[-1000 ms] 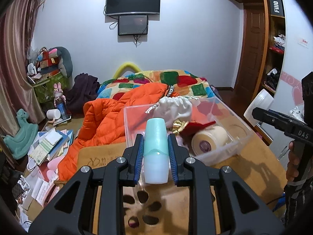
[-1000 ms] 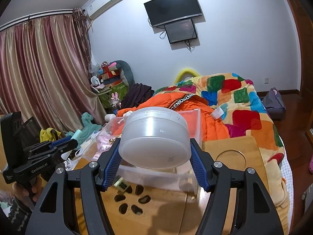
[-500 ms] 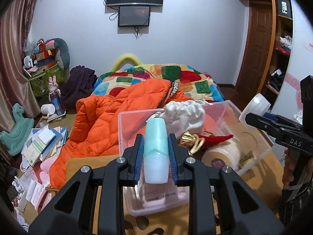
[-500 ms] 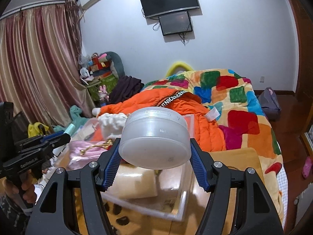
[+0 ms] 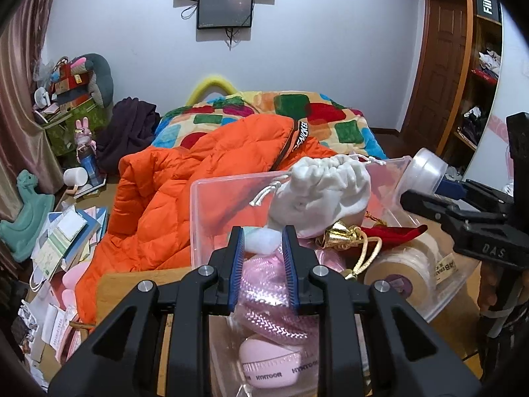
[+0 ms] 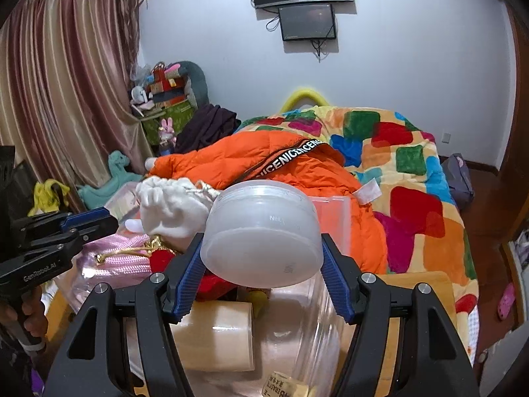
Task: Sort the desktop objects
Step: 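Carry the teal bottle and white jar into the clear bin and open both tools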
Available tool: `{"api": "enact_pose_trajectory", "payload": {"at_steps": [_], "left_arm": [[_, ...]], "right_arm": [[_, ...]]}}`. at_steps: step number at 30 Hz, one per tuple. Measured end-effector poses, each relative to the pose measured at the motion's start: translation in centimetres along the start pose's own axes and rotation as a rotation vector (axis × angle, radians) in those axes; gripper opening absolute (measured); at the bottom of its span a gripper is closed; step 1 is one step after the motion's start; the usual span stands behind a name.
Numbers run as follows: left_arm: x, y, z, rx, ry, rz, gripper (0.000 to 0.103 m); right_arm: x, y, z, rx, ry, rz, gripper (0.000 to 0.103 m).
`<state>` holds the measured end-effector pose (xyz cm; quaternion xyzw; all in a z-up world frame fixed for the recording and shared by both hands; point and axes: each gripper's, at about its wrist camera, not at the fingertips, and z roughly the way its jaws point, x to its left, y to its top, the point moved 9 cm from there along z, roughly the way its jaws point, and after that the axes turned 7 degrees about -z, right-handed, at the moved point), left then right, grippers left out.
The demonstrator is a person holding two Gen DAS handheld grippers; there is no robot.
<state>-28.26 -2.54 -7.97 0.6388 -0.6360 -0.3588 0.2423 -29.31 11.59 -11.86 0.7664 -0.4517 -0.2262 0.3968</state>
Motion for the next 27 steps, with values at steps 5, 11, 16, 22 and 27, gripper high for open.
{"api": "enact_pose_trajectory", "payload": {"at_steps": [5,11,16,22,27], "left_arm": [[-0.2,0.0,0.1,-0.002,-0.004,-0.002,0.023],[-0.3,-0.1,-0.3,0.001,-0.011,-0.006,0.023],[-0.4,-0.4,-1.3,0.001,-0.017,-0.003,0.026],[-0.7,-0.7,-2.3,-0.005,-0.016,-0.004,0.034],[-1.5,-0.9,-3.7,-0.025,-0.018,0.001,0.047]], "right_arm": [[1.1,-0.3,0.5,0.020,0.004,-0.044,0.062],[1.9,-0.4,0.6,0.033,-0.025,-0.083,0.063],[1.6,-0.2,0.3,0.012,-0.054,-0.070,0.072],[1.9,0.2,-1.4,-0.036,-0.067,-0.073,0.077],[2.7,0.3,-3.7,-0.077,-0.092,-0.099,0.084]]}}
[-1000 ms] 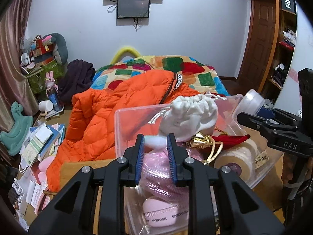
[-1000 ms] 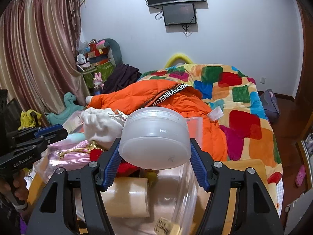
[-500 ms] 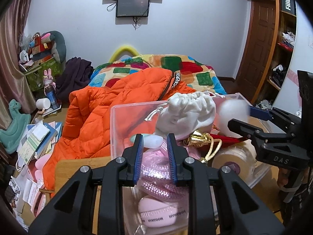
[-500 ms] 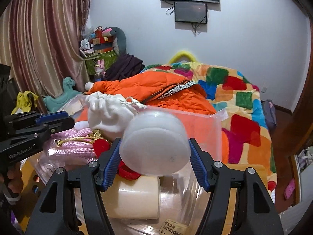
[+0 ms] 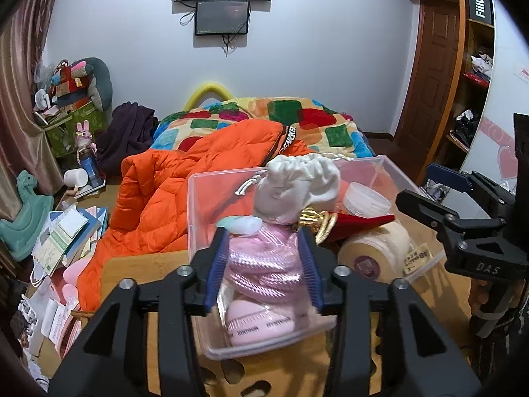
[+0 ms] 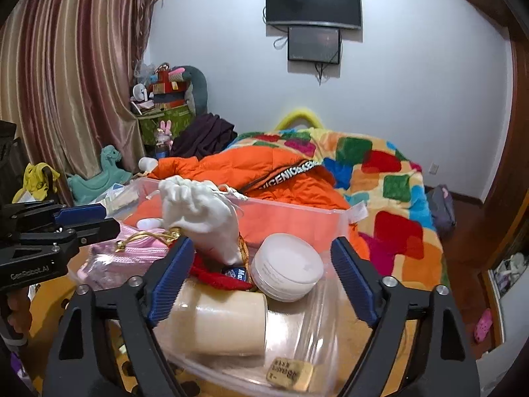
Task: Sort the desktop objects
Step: 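Carry the teal bottle and white jar into the clear bin and open both tools, then grasp the seashell with the left tool while the right tool grasps the small green square box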
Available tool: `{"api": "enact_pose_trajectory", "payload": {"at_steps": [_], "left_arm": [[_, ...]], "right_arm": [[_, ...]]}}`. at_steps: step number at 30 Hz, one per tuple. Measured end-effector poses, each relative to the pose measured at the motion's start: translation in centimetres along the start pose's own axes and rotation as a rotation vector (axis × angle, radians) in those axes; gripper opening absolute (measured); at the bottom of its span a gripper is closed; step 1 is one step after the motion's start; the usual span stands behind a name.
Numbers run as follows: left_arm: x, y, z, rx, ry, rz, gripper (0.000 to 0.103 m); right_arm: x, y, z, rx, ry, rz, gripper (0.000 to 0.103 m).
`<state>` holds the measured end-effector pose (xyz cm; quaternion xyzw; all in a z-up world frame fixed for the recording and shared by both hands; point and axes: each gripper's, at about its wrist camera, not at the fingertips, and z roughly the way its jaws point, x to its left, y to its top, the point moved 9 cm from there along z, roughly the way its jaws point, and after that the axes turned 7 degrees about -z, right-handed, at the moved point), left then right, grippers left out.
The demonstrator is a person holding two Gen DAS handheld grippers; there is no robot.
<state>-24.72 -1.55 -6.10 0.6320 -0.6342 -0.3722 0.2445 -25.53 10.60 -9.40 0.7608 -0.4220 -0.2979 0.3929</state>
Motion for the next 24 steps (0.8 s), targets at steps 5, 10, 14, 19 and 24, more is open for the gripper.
{"api": "enact_pose_trajectory", "payload": {"at_steps": [5,10,14,19,24], "left_arm": [[-0.3,-0.2,-1.8,-0.026,0.019,-0.012,0.088],[-0.6,-1.2,-3.6,-0.035,0.018,-0.007,0.093],[-0.4,-2.6,-4.6,-0.029,0.035,0.004,0.095],[-0.1,-5.0,-5.4,-0.003,0.031,0.017,0.095],[0.0,-8.0,-5.6,0.041,0.001,0.023,0.095]], "right_arm": [[0.6,-0.2,-2.4,-0.025,-0.014,-0.022,0.086],[1.5,-1.8,-4.2,-0.017,-0.026,-0.042,0.086],[1.9,-2.7,-5.7,-0.021,-0.024,-0.030,0.086],[2.5,-3.5,-6.8,-0.023,-0.009,0.001,0.087],[4.3,-4.7,-6.3,-0.003,0.039,-0.008,0.087]]}}
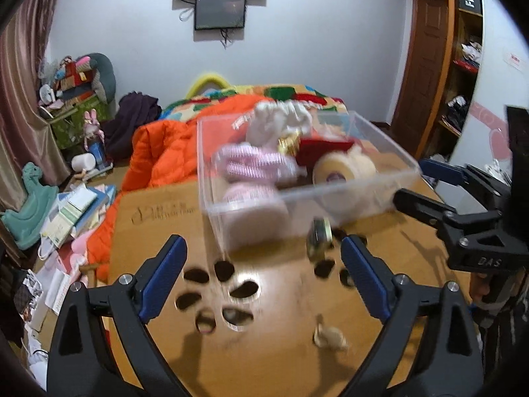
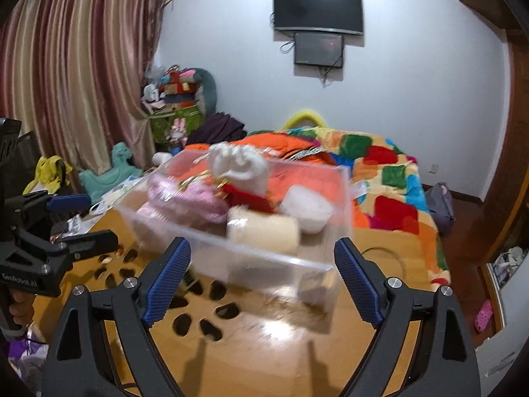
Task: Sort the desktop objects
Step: 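Grasp the seashell with the left tool while the right tool grasps the small green square box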
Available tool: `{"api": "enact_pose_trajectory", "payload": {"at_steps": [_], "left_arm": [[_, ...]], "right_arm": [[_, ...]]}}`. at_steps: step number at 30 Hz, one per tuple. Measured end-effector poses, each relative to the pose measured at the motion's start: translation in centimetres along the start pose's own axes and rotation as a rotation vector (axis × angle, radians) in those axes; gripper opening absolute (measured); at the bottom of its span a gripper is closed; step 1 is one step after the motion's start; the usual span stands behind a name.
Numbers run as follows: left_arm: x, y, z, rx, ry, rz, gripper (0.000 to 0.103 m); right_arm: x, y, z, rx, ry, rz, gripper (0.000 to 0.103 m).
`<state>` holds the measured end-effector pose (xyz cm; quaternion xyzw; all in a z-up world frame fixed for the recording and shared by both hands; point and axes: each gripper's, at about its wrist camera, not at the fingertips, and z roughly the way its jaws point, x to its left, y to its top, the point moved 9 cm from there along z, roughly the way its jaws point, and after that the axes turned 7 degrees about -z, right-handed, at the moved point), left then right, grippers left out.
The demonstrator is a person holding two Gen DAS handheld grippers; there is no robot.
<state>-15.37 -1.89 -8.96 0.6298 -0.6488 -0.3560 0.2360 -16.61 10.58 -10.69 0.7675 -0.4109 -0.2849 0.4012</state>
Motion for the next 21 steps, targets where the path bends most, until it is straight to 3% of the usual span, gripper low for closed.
{"api": "enact_pose_trajectory", "payload": {"at_steps": [4,9,13,21], "left_arm": [[-0.3,-2.9,0.4,0.045,-0.012,0.024,0.095],[-1.5,-6.4,0.6,0.074,-0.026,0.062,0.094],[-2.7,-8.1,0.9,0.097,-0.059,0.089,0.080],[-3.4,-8.4,1.2,0.083,-0.079,0.103,0.052]], "right_arm": [[2.4,-1.5,1.4,0.056,0.090,-0.008,0.085],[3.8,-2.5,2.2,0.087,0.110,-0.029,0.084],[4.2,-3.0,2.4,0.103,0.110,-0.041,0.082],[6.2,-3.8,4.6,0.191,0.147,-0.077,0.059]]}}
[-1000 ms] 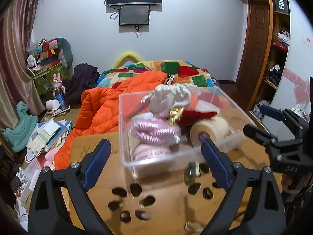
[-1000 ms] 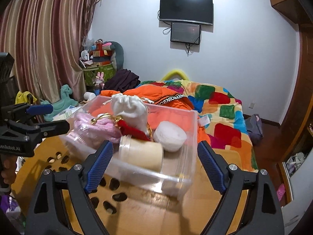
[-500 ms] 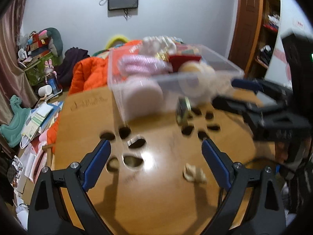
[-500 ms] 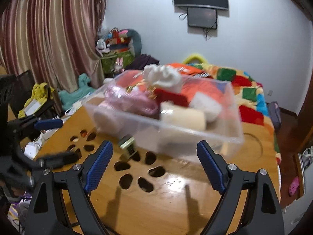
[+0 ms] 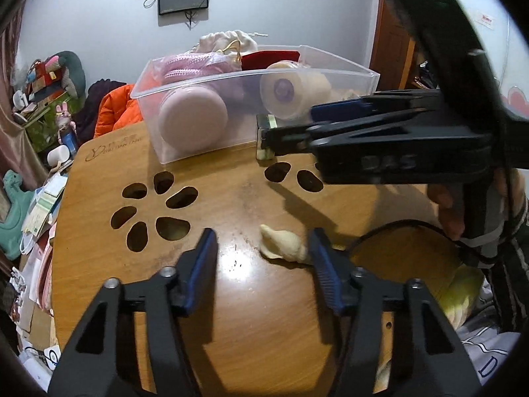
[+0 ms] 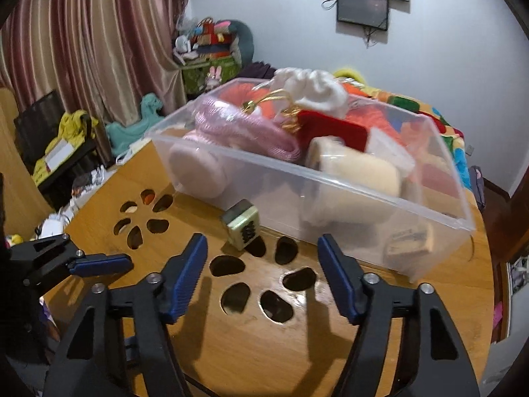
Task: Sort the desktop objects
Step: 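Grasp the seashell with the left tool while the right tool grasps the small green square box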
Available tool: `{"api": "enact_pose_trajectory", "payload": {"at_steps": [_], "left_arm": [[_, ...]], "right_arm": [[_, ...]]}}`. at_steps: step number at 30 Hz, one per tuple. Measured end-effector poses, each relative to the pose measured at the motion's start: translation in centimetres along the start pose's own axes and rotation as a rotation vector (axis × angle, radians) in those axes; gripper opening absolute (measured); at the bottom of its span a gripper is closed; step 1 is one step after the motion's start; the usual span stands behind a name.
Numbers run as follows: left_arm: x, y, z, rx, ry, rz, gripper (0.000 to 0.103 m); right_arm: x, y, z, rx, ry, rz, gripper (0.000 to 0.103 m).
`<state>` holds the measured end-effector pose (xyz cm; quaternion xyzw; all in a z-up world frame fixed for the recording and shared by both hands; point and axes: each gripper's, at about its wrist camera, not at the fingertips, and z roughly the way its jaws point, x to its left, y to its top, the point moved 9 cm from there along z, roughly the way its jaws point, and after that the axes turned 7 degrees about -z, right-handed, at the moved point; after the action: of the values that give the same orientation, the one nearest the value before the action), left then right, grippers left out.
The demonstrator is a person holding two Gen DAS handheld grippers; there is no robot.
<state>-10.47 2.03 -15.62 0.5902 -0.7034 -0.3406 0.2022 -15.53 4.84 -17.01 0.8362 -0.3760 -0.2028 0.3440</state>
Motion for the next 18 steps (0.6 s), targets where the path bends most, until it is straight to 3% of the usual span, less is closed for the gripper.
{"api": "enact_pose_trajectory", "payload": {"at_steps": [2,5,9,16,18], "left_arm": [[0.0,-0.1,0.0,-0.006,0.000,0.011,0.040],[0.2,-0.2,-0.1,-0.023,0.026,0.035,0.032],[0.7,-0.3,-0.3,-0.042,0.035,0.031,0.029],[1.7,-0.2,-0.8,-0.049,0.023,-0.027,0.025],[2.2,0.2,-0.9,-0.053,0.030,-0.045,0.025]], "right_arm": [[0.5,0.3,0.9,0.022,0.008,-0.014,0.053],[1.0,0.6,1.9,0.038,0.017,-0.027,0.046],[1.6,0.5,3.2,0.080,0.033,-0.029,0.040],[2.0,0.5,3.9,0.088,0.047,-0.010,0.015],[2.0,0.5,3.5,0.072,0.046,-0.013,0.015]]}}
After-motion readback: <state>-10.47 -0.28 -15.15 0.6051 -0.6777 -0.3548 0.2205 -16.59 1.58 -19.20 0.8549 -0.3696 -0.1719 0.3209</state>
